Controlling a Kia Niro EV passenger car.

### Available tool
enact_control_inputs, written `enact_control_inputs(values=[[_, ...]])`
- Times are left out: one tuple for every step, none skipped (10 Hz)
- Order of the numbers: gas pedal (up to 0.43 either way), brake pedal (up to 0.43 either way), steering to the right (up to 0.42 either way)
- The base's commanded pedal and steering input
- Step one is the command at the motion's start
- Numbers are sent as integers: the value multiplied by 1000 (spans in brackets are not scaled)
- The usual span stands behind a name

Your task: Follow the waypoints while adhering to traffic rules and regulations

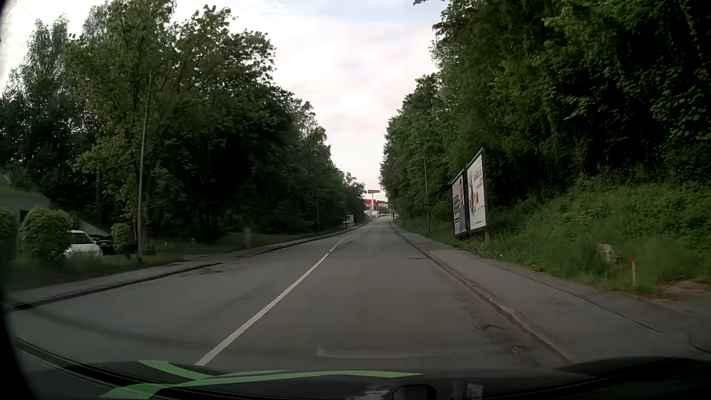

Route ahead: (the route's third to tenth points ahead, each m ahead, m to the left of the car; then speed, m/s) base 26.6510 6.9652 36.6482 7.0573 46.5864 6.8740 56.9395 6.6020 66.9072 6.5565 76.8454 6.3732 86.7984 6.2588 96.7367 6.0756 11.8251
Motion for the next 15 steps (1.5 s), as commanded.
enact_control_inputs(values=[[150,0,-3],[150,0,-3],[150,0,-3],[150,0,-3],[150,0,-3],[150,0,-3],[150,0,-2],[150,0,-2],[150,0,-1],[150,0,-1],[150,0,-1],[150,0,-2],[150,0,-1],[150,0,-1],[138,0,-1]])
